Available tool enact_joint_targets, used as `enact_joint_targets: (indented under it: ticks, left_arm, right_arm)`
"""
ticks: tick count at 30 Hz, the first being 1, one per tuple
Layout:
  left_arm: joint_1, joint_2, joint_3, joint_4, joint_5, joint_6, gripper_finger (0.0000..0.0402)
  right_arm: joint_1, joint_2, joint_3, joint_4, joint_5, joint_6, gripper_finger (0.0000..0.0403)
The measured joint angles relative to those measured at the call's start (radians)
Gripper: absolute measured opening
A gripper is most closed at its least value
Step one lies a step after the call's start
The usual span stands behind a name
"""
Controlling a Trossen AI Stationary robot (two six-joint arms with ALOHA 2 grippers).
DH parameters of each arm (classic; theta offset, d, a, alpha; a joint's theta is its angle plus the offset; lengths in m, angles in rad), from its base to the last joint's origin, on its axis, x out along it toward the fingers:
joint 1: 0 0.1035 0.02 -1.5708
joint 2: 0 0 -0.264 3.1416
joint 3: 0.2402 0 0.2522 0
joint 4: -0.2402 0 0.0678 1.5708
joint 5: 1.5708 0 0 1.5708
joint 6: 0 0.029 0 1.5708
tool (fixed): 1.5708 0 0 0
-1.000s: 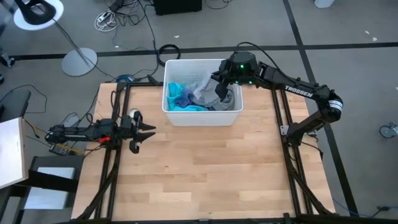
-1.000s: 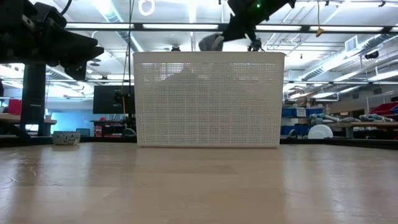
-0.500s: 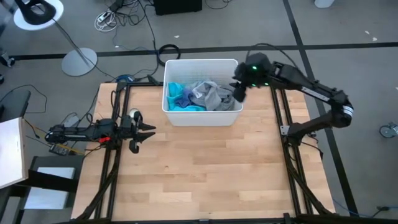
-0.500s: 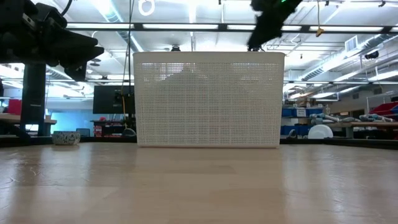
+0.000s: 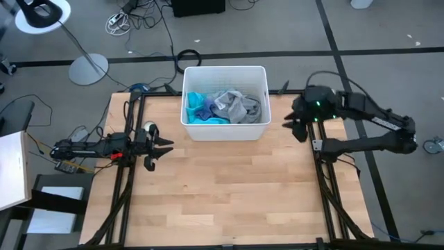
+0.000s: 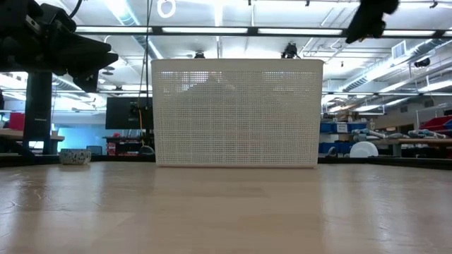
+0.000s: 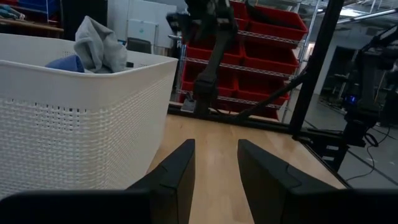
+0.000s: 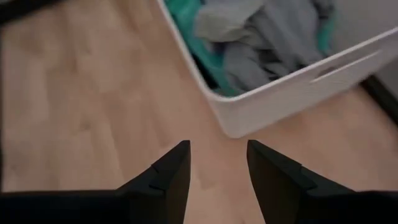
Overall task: Sort clothes
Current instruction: Return to home position
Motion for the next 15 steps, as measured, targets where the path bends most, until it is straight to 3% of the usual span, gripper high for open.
enact_joint_targets:
  ticks: [5, 10, 15]
  left_arm:
    - [0.0, 0.0, 0.0, 0.0, 0.0, 0.0, 0.0127]
    - [0.0, 0.0, 0.0, 0.0, 0.0, 0.0, 0.0127]
    - [0.0, 0.0, 0.0, 0.0, 0.0, 0.0, 0.0127]
  right_arm:
    - [0.107, -0.168, -0.306, 0.306, -0.026, 0.062, 0.0157]
    - [0.178, -0.233, -0.601, 0.713, -0.083, 0.124, 0.0156]
    - [0.248, -0.282, -0.8, 0.984, 0.02, 0.142, 0.0157]
